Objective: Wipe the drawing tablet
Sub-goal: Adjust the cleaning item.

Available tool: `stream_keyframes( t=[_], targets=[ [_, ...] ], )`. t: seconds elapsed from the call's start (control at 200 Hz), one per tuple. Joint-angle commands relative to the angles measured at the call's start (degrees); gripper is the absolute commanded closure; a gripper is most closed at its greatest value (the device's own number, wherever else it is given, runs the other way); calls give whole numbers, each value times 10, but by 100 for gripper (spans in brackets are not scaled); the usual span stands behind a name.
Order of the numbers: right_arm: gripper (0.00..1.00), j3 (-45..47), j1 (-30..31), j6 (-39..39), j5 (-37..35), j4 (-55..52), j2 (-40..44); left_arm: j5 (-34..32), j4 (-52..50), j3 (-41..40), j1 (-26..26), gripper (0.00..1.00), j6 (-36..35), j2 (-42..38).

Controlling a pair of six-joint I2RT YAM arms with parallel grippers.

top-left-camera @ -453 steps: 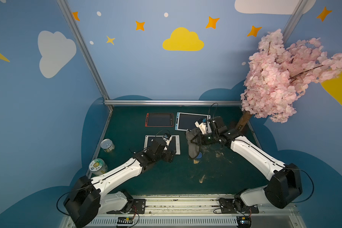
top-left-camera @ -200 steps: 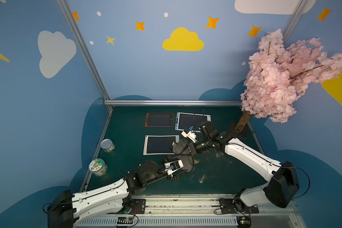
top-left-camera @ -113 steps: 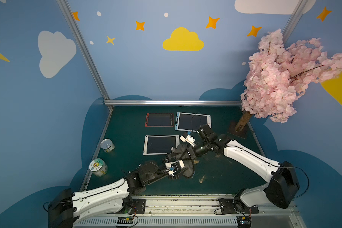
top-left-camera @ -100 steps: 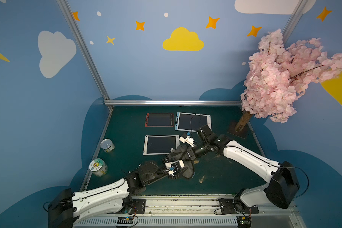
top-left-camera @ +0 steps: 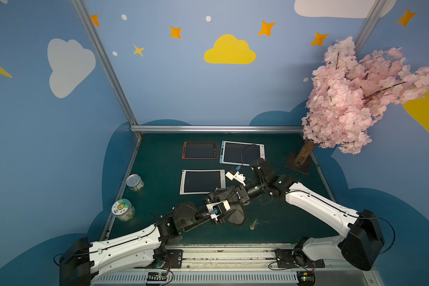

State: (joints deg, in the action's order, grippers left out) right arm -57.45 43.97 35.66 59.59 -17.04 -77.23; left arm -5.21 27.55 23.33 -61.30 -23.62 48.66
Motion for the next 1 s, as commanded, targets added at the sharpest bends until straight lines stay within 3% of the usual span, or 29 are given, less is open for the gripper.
stream_keyframes(
  t=[0.0, 0.23, 0.375, 0.591, 0.791, 0.811, 0.846, 0.916, 0.961, 0.996],
  targets=[
    [100, 6, 6, 66, 81, 109, 10, -22, -13, -9, 1, 23, 7, -2],
    [100, 38, 6, 233, 144, 334, -7, -28, -23, -15, 1, 23, 11, -12],
    [100, 34, 6, 235, 142, 318, 2, -35, -29, -22, 1, 23, 11, -26],
    [100, 28, 6, 235, 136, 294, 22, -52, -43, -23, 1, 37, 19, -34],
    [100, 24, 4, 232, 137, 283, 36, -63, -54, -22, 2, 34, 28, -34],
    [100, 23, 4, 232, 138, 282, 39, -62, -56, -22, 1, 36, 28, -34],
    [100, 22, 2, 229, 138, 277, 40, -61, -61, -21, 1, 49, 29, -33],
    [99, 15, -1, 207, 138, 248, 46, -62, -63, -21, 1, 94, 31, -34],
    [77, 7, -3, 174, 130, 202, 51, -62, -63, -22, 1, 97, 32, -36],
    [70, -1, -4, 146, 123, 166, 56, -62, -63, -23, 1, 97, 33, -38]
  ],
)
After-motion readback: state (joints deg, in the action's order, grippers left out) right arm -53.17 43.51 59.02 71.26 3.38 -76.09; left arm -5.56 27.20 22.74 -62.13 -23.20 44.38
